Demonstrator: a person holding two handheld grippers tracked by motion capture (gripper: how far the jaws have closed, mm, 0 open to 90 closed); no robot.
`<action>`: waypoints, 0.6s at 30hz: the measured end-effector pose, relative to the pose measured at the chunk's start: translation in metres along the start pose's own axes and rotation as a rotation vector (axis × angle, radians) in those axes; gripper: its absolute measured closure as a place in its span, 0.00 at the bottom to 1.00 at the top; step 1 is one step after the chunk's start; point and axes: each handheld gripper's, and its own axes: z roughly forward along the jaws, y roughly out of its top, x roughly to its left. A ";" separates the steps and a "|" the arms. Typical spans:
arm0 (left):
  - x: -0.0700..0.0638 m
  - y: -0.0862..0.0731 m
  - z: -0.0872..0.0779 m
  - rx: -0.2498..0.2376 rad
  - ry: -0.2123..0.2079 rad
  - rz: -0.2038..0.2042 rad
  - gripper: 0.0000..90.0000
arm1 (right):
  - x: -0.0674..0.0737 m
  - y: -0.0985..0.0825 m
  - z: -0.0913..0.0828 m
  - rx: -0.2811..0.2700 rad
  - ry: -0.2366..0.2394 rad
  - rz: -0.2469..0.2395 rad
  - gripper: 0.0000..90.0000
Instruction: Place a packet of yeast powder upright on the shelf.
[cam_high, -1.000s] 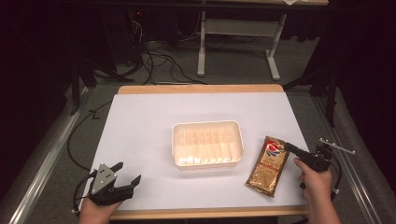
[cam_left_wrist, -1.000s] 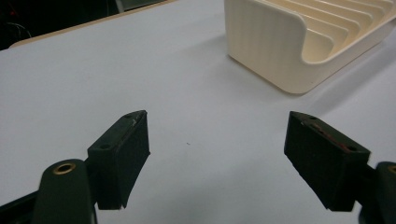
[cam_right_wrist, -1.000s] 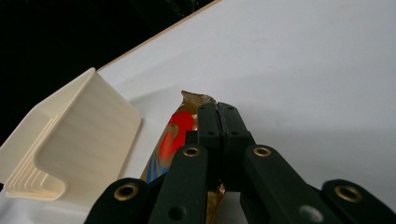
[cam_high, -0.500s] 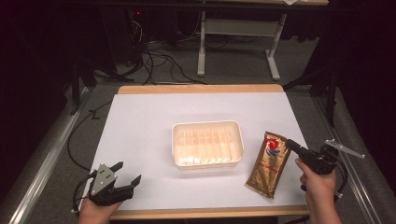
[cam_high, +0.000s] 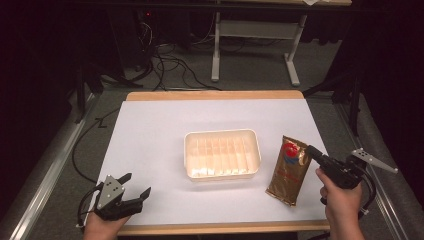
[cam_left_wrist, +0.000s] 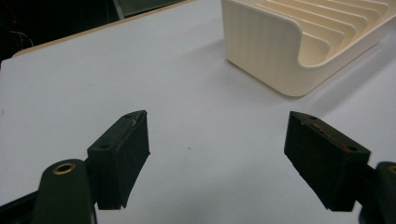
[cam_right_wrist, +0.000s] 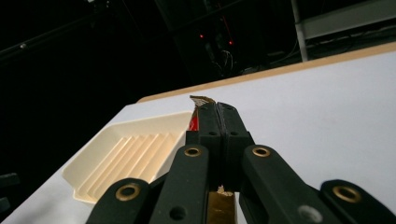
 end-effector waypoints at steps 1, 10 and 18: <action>0.000 0.000 0.000 0.000 0.000 0.000 0.25 | 0.004 0.003 -0.001 -0.019 0.003 -0.004 1.00; 0.000 0.000 0.001 0.003 -0.003 0.003 0.25 | 0.015 0.022 -0.010 -0.122 -0.078 -0.081 1.00; 0.000 0.000 0.000 0.002 -0.002 0.003 0.25 | 0.023 0.010 0.009 -0.076 -0.094 -0.073 1.00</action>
